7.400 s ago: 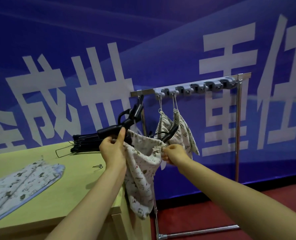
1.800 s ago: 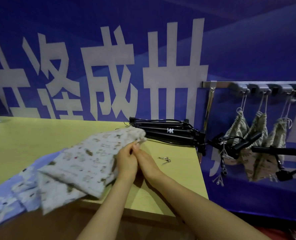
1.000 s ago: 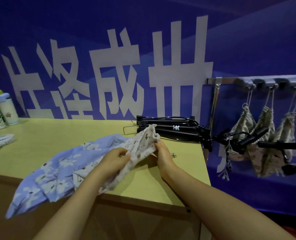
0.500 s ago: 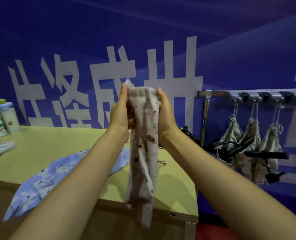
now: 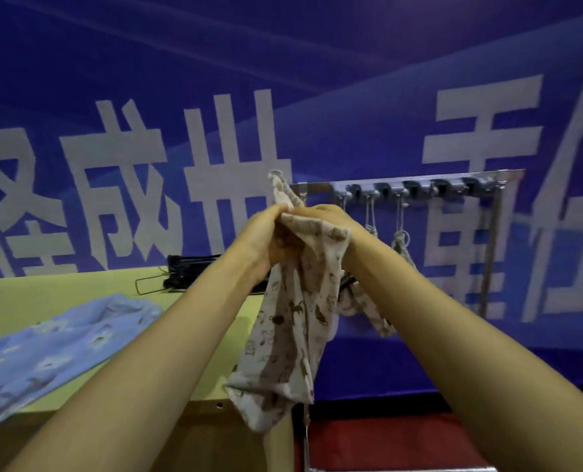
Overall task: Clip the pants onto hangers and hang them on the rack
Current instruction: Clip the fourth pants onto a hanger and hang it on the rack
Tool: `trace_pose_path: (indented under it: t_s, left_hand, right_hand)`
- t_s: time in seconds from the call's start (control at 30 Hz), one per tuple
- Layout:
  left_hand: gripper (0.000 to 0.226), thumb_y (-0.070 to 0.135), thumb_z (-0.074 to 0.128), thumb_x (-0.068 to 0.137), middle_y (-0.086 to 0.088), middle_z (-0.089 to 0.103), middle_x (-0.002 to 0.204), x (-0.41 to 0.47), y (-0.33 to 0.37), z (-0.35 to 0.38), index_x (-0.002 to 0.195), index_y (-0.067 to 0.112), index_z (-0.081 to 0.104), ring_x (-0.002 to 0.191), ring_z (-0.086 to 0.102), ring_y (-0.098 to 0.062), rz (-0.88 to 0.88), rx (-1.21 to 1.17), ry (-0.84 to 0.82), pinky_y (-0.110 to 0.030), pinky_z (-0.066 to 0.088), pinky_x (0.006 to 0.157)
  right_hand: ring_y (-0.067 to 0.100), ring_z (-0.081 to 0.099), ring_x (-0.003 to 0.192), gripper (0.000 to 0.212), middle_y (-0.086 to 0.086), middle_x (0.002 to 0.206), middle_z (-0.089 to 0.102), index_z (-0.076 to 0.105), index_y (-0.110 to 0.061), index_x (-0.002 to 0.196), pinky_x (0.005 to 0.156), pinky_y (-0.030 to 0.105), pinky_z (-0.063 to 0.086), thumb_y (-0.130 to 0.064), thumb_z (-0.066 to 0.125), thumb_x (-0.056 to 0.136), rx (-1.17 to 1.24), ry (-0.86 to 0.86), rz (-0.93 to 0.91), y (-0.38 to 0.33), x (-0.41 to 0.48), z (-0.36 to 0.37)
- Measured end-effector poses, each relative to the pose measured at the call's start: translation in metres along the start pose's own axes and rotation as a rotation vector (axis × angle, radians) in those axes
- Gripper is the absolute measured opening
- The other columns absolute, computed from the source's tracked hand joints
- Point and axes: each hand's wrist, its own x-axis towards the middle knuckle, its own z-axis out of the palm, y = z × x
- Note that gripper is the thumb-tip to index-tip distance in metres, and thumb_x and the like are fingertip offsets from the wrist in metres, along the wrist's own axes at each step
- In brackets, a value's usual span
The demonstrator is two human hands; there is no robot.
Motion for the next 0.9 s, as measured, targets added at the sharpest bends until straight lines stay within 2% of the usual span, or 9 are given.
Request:
trace_pose_path:
  t_s: [0.07,0.13,0.23,0.3,0.43,0.6,0.7,0.8,0.9]
  left_hand:
    - [0.033,0.028,0.040,0.097,-0.018,0.068,0.098,0.003,-0.019,0.011,0.106,0.005,0.061,0.086,0.067,-0.026,-0.040,-0.010,-0.021,-0.036,0.057,0.067]
    - [0.030,0.026,0.039,0.099,-0.018,0.067,0.098,0.008,-0.029,0.014,0.107,0.004,0.058,0.086,0.065,-0.027,-0.086,-0.108,0.008,-0.037,0.057,0.069]
    - [0.034,0.027,0.040,0.099,-0.012,0.069,0.096,0.020,-0.036,0.009,0.116,0.006,0.060,0.082,0.067,-0.022,-0.086,-0.120,0.024,-0.033,0.058,0.062]
    - [0.037,0.030,0.038,0.100,-0.012,0.071,0.101,0.024,-0.041,0.004,0.118,0.007,0.061,0.085,0.069,-0.021,-0.078,-0.081,0.022,-0.031,0.058,0.061]
    - [0.038,0.033,0.039,0.100,-0.014,0.070,0.108,0.029,-0.053,-0.012,0.116,0.007,0.061,0.092,0.069,-0.025,-0.101,-0.028,0.080,-0.035,0.058,0.066]
    - [0.039,0.039,0.041,0.098,-0.013,0.070,0.090,0.023,-0.090,-0.060,0.098,0.008,0.064,0.080,0.066,-0.025,-0.171,0.142,0.246,-0.035,0.055,0.064]
    - [0.046,0.046,0.044,0.095,-0.014,0.070,0.082,0.015,-0.113,-0.107,0.088,0.007,0.068,0.075,0.066,-0.028,-0.206,0.330,0.345,-0.035,0.053,0.067]
    - [0.056,0.048,0.039,0.096,-0.012,0.059,0.059,0.006,-0.131,-0.145,0.068,0.004,0.062,0.051,0.051,-0.024,-0.171,0.730,0.366,-0.027,0.037,0.051]
    - [0.058,0.050,0.029,0.097,-0.003,0.059,0.061,-0.006,-0.141,-0.170,0.068,0.011,0.061,0.057,0.055,-0.021,-0.071,1.316,0.434,-0.026,0.036,0.053]
  right_hand:
    - [0.009,0.057,0.048,0.009,0.001,0.052,0.059,0.062,0.001,0.089,0.038,0.013,0.042,-0.006,0.056,0.091,0.019,0.090,0.026,0.018,0.011,-0.024]
    - [0.016,0.048,0.043,0.023,-0.001,0.048,0.050,0.051,-0.011,0.068,0.036,0.017,0.036,0.000,0.051,0.088,0.109,0.352,0.002,0.033,0.020,-0.046]
    - [0.014,0.041,0.058,0.010,-0.001,0.070,0.048,0.049,-0.014,0.084,0.050,0.025,0.037,-0.008,0.044,0.091,0.211,0.843,-0.176,0.044,0.018,-0.077]
    - [0.011,0.043,0.065,0.011,-0.004,0.079,0.050,0.049,-0.018,0.089,0.057,0.022,0.039,-0.009,0.044,0.092,0.214,0.934,-0.303,0.044,0.018,-0.088]
    - [0.009,0.042,0.057,0.019,-0.005,0.070,0.049,0.052,-0.021,0.081,0.050,0.017,0.038,-0.006,0.045,0.091,-0.003,0.707,-0.380,0.052,0.027,-0.077]
    - [0.023,0.048,0.058,0.020,0.006,0.060,0.050,0.059,-0.011,0.071,0.056,0.035,0.042,-0.016,0.054,0.089,-0.459,0.270,-0.050,0.103,0.052,-0.058]
    - [0.022,0.041,0.057,0.022,0.011,0.059,0.045,0.057,-0.009,0.068,0.054,0.032,0.035,-0.015,0.056,0.088,-0.697,0.046,0.161,0.129,0.059,-0.043]
    - [0.023,0.044,0.061,0.024,0.014,0.067,0.050,0.065,0.002,0.078,0.059,0.031,0.036,-0.016,0.055,0.090,-0.767,-0.009,0.145,0.136,0.066,-0.021]
    - [0.022,0.051,0.066,0.018,0.012,0.073,0.057,0.059,-0.008,0.078,0.064,0.034,0.042,-0.020,0.055,0.091,-0.731,-0.025,0.006,0.133,0.074,0.013]
